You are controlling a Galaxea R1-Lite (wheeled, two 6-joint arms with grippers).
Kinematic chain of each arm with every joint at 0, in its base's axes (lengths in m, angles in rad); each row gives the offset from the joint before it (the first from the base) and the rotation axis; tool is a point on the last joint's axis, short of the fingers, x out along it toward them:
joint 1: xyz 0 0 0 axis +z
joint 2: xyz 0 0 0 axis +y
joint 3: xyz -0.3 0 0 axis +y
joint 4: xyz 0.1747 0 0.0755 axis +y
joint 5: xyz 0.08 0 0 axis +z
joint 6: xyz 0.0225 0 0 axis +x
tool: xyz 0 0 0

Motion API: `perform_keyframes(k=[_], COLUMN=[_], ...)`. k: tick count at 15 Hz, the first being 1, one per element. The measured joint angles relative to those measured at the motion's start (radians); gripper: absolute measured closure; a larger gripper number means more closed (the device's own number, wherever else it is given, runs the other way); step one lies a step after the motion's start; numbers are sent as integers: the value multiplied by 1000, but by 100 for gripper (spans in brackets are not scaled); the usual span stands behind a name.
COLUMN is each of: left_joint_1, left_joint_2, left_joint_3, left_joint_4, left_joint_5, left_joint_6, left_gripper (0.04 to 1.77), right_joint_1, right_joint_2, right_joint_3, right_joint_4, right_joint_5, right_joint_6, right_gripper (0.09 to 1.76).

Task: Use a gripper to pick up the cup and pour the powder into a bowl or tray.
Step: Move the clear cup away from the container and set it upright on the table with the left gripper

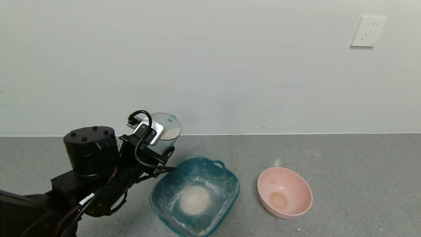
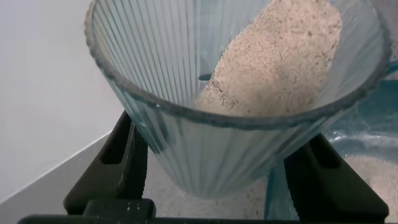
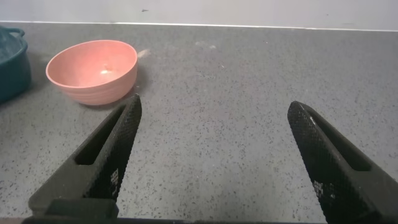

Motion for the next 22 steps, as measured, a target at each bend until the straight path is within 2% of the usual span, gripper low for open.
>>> perform_keyframes(k=[7,8,10,13,16,22], left_joint_1=[248,281,332,366,390,409], left_joint_2=[4,7,20,56,127,295], left_joint_3=[23,23,24,11,-24,-153], left_joint_4=[-34,-36,-56,-116,-126,-124], left_joint_5=[-302,-327,-344,-402,-416,-416], left_joint_6=[-179,-201,-262,-351,-360,-387], left_gripper=[55,55,55,55,55,55], right_joint_1=[0,0,0,0,0,1], right_joint_2=[0,0,0,0,0,0], right_joint_3=[0,0,0,0,0,0], right_joint_4=[0,0,0,0,0,0], right_joint_5=[0,1,0,0,0,1], right_joint_6=[0,0,0,0,0,0], right_gripper=[14,14,14,14,14,14])
